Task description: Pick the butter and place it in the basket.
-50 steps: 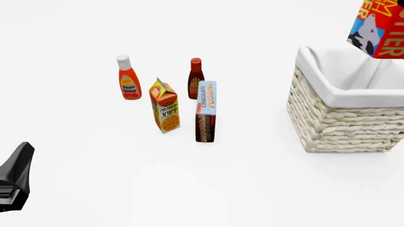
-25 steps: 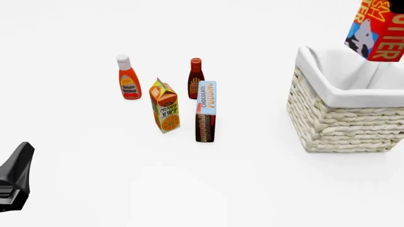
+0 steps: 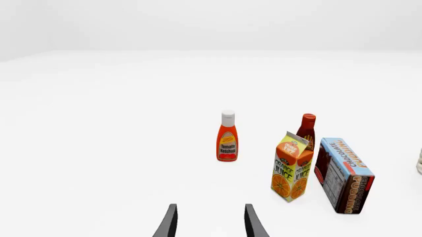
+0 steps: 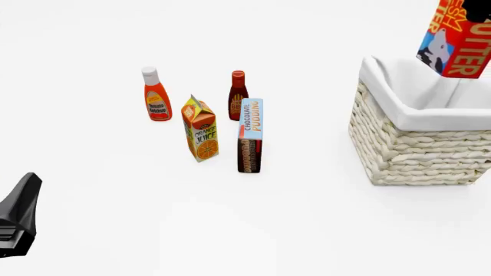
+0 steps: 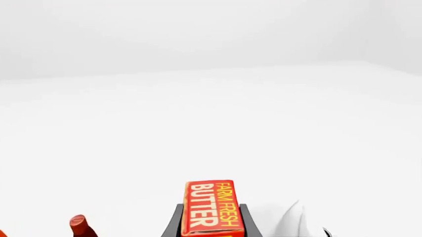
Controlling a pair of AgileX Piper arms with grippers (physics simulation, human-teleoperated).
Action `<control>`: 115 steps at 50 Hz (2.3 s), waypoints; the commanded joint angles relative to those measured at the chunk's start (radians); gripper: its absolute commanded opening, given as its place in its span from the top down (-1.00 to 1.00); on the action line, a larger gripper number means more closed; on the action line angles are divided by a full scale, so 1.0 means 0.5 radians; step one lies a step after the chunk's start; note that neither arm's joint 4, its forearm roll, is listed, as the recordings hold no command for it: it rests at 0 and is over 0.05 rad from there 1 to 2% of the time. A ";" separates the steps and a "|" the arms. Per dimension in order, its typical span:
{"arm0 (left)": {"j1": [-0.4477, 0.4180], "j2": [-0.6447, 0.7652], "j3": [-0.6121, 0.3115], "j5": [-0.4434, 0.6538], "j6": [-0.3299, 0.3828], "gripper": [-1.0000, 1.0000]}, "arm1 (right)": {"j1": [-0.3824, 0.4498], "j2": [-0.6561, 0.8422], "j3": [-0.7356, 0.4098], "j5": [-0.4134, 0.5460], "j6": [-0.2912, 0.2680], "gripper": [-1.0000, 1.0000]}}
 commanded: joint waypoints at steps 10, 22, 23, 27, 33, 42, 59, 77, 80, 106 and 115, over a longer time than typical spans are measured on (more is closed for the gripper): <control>0.000 0.000 0.000 0.000 0.000 -1.00 | -0.032 0.088 -0.034 -0.075 0.059 1.00; 0.000 0.000 0.000 0.000 0.000 -1.00 | -0.039 0.144 -0.033 -0.113 0.071 1.00; 0.000 0.000 0.000 0.000 0.000 -1.00 | -0.039 0.144 -0.033 -0.113 0.071 1.00; 0.000 0.000 0.000 0.000 0.000 -1.00 | -0.045 0.160 -0.026 -0.129 0.074 1.00; 0.000 0.000 0.000 0.000 0.000 -1.00 | -0.047 0.170 -0.025 -0.135 0.078 1.00; 0.000 0.000 0.000 0.000 0.000 -1.00 | -0.054 0.188 -0.019 -0.148 0.083 1.00; 0.000 0.000 0.000 0.000 0.000 -1.00 | -0.060 0.227 -0.025 -0.162 0.089 1.00; 0.000 0.000 0.000 0.000 0.000 -1.00 | -0.072 0.249 -0.015 -0.178 0.093 1.00; 0.000 0.000 0.000 0.000 0.000 -1.00 | -0.074 0.257 -0.011 -0.184 0.094 1.00; 0.000 0.000 0.000 0.000 0.000 -1.00 | -0.097 0.342 -0.027 -0.234 0.093 1.00; 0.000 0.000 0.000 0.000 0.000 -1.00 | -0.104 0.380 -0.041 -0.250 0.094 1.00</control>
